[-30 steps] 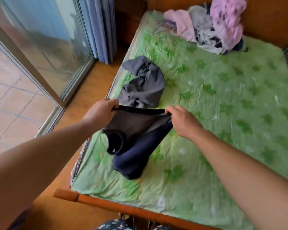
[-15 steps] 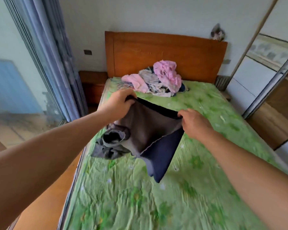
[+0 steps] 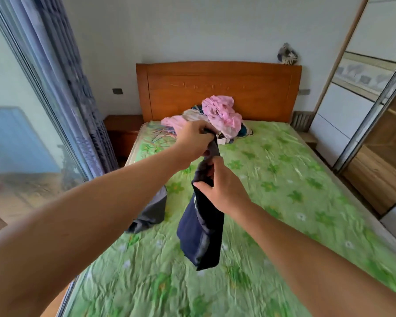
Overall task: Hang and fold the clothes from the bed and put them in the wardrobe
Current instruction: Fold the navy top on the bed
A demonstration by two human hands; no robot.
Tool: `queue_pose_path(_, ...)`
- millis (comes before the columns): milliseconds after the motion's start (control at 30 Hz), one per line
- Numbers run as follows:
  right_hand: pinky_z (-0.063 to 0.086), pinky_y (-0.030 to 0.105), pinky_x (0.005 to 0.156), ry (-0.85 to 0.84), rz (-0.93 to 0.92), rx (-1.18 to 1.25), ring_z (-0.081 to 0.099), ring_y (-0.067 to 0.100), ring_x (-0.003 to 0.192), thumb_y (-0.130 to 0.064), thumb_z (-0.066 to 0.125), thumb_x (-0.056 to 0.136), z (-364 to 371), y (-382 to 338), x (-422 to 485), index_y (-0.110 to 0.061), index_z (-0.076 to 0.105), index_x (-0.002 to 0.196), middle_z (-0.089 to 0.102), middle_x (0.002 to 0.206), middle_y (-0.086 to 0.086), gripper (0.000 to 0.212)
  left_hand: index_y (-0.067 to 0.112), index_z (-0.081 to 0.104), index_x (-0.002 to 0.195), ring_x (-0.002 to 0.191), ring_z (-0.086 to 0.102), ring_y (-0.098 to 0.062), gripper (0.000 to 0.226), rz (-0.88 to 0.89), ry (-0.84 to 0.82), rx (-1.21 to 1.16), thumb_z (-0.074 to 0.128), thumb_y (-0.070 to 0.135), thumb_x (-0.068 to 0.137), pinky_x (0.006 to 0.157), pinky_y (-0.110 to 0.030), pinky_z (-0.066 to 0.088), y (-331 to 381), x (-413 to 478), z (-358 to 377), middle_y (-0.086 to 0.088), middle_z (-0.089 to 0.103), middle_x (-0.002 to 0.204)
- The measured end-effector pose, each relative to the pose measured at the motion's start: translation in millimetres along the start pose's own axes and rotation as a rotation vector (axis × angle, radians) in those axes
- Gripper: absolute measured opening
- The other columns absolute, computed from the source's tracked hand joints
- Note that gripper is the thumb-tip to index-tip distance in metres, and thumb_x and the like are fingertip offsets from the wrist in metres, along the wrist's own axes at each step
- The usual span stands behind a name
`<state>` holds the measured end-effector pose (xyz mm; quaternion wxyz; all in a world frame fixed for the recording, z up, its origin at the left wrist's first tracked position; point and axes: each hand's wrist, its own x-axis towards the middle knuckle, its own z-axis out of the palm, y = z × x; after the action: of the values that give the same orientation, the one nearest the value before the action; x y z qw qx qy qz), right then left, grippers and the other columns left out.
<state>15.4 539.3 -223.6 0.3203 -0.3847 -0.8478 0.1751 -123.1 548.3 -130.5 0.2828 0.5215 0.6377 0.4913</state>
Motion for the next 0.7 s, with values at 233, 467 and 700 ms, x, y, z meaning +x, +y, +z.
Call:
queue_pose_path(233,0.048,0.046,0.056,0.111,-0.221,-0.025,0.062,0.039,0.071,-0.01,0.051,0.094,-41,58,9,-0.026,0.039,0.129,0.068,0.087,0.011,0.04,0.007,0.074,0.101,0.063,0.061,-0.02,0.029,-0.118,0.029,-0.195,0.049,-0.005,0.091,0.06,-0.03,0.053,8,5,61,-0.011,0.065,0.076)
queue_pose_path(467,0.051,0.037,0.082,0.041,-0.169,0.254,0.066,0.021,0.089,-0.004,0.049,0.086,-73,87,25,-0.02,0.072,0.102,0.074,0.098,0.001,0.032,0.022,0.071,0.116,0.106,0.067,-0.021,0.041,-0.076,-0.076,-0.047,0.044,0.0,0.094,0.09,-0.031,0.055,3,-3,83,-0.006,0.071,0.111)
queue_pose_path(700,0.045,0.034,0.068,-0.08,0.109,0.563,0.057,0.018,0.068,0.003,0.059,0.087,-96,94,46,-0.018,0.055,0.088,0.064,0.079,0.002,0.021,0.008,0.06,0.126,0.115,0.062,-0.006,0.052,0.115,-0.289,0.274,0.061,-0.012,0.079,0.101,-0.018,0.047,5,-4,81,-0.003,0.066,0.123)
